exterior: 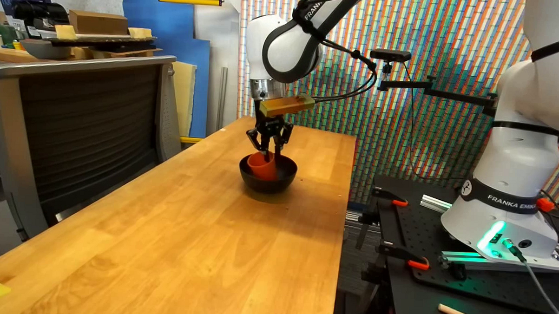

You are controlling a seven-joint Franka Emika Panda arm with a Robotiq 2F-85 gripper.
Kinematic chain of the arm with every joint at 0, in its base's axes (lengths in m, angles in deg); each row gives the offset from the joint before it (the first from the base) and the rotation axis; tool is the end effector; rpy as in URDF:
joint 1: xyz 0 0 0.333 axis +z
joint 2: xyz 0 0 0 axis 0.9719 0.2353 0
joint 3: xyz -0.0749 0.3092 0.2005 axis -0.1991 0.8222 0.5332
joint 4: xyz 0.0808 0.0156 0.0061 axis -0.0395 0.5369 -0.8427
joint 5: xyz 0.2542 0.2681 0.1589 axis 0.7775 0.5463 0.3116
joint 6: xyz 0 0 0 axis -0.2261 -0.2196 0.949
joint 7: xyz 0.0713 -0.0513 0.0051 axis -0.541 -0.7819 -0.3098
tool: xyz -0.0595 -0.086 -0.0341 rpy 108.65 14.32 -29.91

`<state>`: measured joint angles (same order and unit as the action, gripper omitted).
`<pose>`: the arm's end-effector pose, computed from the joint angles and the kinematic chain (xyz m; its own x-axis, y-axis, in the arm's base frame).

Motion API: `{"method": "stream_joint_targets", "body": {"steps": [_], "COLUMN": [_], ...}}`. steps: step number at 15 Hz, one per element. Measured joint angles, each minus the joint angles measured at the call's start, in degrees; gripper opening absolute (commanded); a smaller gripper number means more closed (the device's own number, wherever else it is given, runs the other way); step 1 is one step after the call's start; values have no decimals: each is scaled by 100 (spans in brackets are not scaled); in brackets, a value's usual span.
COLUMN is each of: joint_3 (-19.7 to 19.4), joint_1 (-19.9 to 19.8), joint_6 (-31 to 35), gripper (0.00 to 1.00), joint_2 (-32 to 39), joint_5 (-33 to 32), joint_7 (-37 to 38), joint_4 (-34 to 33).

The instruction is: Put the cup into the bowl.

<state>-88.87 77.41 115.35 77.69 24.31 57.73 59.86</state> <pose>0.5831 -0.0285 0.2768 0.7414 -0.6654 -0.0874 -0.6572 -0.7462 0.1061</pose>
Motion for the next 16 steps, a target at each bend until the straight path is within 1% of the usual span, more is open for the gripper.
{"method": "stream_joint_targets", "body": {"steps": [4, 7, 9, 11, 13, 16], "joint_3": [1, 51, 166, 336, 558, 928], "joint_1": [-1, 17, 91, 237, 389, 608], "joint_6": [0, 0, -21, -225, -789, -1818], "gripper": [99, 100, 100, 100, 100, 100], "joint_2": [46, -168, -544, -1035, -1503, -2129], "joint_5": [234, 330, 341, 340, 340, 590], "joint_7": [-194, -315, -443, -626, -863, -1282], "joint_4": [-66, -43, 25, 93, 89, -7]}}
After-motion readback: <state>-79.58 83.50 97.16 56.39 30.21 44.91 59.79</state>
